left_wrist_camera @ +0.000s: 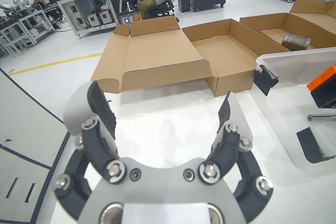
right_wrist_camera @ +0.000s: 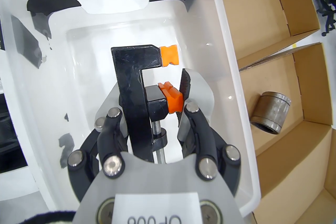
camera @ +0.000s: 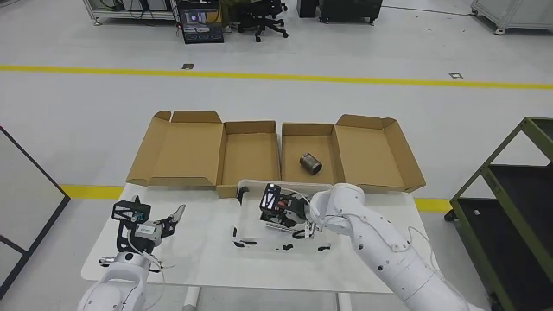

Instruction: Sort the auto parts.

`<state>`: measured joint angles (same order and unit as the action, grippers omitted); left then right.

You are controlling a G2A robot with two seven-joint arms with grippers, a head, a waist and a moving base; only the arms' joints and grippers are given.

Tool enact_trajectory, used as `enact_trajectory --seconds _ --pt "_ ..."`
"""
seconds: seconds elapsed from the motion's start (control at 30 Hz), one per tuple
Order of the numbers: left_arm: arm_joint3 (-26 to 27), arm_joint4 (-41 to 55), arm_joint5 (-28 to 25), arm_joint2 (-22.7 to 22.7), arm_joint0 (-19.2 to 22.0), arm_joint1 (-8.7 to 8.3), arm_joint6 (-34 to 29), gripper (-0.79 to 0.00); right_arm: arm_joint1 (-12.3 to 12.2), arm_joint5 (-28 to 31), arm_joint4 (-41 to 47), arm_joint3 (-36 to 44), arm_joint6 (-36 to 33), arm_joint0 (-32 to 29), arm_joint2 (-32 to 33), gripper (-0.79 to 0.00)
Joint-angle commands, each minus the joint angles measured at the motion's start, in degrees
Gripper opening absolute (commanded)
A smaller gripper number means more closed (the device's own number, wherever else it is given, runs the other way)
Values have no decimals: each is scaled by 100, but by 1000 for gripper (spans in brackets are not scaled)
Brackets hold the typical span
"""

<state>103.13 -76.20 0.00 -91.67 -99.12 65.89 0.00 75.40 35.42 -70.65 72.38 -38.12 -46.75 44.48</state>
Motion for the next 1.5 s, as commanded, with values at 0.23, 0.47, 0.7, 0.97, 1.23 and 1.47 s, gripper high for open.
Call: enact_trajectory --seconds 0.23,0.47,0.7,0.97,1.23,1.47 --pt "0 0 0 0 0 0 0 0 -122 -214 -430 562 1035 -239 384 -785" --pt "0 0 0 0 0 0 0 0 -330 -135 -884 1423 2071 -632 1041 -785" --pt "0 0 0 0 0 0 0 0 -249 -363 -741 1068 1867 -351 928 -785" --pt "0 0 0 0 0 0 0 0 -250 -449 -778 1029 1832 -359 943 -785" --pt "0 0 0 0 0 0 0 0 40 -1364 -918 198 2080 611 554 -785" --pt "0 0 0 0 0 0 0 0 703 -1075 -102 -1852 2618 2051 -392 -785"
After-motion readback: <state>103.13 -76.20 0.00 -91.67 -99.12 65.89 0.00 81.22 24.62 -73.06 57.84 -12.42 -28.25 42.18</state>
